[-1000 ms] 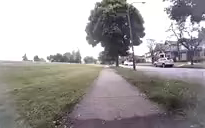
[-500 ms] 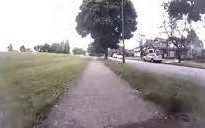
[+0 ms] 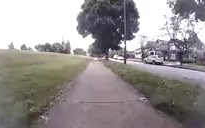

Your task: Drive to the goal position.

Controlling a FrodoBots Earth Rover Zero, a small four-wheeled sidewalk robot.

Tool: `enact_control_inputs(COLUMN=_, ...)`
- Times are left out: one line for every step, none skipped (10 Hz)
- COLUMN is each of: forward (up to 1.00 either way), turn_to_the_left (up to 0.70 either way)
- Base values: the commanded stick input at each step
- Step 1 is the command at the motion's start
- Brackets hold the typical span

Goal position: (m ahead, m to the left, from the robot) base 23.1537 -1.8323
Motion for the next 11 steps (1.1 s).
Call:
enact_control_inputs(forward=0.70, turn_to_the_left=0.00)
enact_control_inputs(forward=0.70, turn_to_the_left=0.00)
enact_control_inputs(forward=0.70, turn_to_the_left=0.00)
enact_control_inputs(forward=0.70, turn_to_the_left=0.00)
enact_control_inputs(forward=0.70, turn_to_the_left=0.00)
enact_control_inputs(forward=0.70, turn_to_the_left=0.00)
enact_control_inputs(forward=0.70, turn_to_the_left=0.00)
enact_control_inputs(forward=0.70, turn_to_the_left=0.00)
enact_control_inputs(forward=0.70, turn_to_the_left=0.00)
enact_control_inputs(forward=0.70, turn_to_the_left=0.00)
enact_control_inputs(forward=0.70, turn_to_the_left=0.00)
